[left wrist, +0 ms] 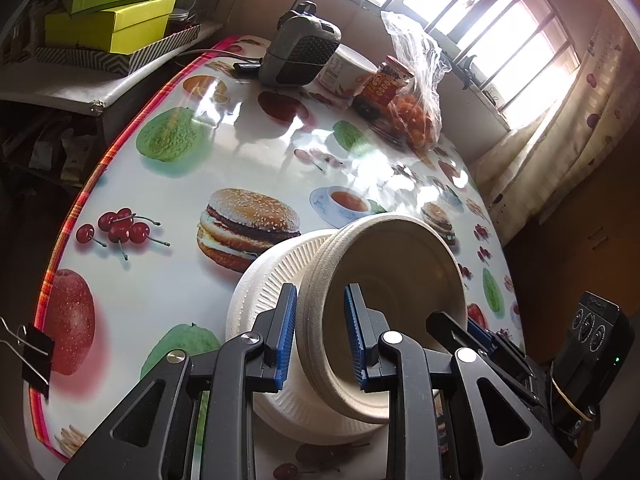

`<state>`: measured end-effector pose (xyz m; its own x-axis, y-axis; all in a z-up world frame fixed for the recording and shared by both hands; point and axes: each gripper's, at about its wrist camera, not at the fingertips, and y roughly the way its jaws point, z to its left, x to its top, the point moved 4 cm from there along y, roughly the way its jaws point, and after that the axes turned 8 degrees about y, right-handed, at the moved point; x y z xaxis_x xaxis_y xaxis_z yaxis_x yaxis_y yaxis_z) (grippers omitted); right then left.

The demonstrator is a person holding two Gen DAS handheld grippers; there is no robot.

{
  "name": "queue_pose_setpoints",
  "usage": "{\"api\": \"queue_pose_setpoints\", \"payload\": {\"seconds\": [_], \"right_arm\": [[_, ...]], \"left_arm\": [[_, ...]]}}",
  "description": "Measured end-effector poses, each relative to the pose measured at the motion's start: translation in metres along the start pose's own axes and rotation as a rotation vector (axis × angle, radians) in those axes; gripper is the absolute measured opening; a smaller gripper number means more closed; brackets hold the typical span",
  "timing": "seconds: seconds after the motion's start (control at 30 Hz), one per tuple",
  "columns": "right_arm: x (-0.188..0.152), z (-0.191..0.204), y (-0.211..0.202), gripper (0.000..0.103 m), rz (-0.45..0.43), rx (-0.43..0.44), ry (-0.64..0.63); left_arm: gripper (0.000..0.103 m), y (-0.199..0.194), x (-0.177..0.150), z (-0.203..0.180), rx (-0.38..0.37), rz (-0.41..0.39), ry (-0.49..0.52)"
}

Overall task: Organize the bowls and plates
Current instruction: 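Lower the bowls onto the white plates and open both tools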

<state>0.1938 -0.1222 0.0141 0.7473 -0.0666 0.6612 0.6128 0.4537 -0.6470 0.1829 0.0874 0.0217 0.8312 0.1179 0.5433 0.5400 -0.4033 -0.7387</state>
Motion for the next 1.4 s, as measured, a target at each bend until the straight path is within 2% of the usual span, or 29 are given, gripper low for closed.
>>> {"api": "queue_pose_setpoints", "payload": {"seconds": [1.2, 1.33, 1.4], "right_arm": [[0.001, -0.005, 0.009, 0.027, 0.017, -0.004, 0.012], [0.001, -0.004, 0.009, 0.033, 0.018, -0.002, 0.013], [0.001, -0.004, 0.010, 0.035, 0.018, -0.003, 0.012]], "left_arm": [[0.027, 0.017, 0.001, 0.003, 0.012, 0.041, -0.005], [0.036, 0.017, 0.001, 0.003, 0.014, 0.037, -0.008], [0.037, 0.016, 0.001, 0.004, 0.015, 0.032, -0.009]]}}
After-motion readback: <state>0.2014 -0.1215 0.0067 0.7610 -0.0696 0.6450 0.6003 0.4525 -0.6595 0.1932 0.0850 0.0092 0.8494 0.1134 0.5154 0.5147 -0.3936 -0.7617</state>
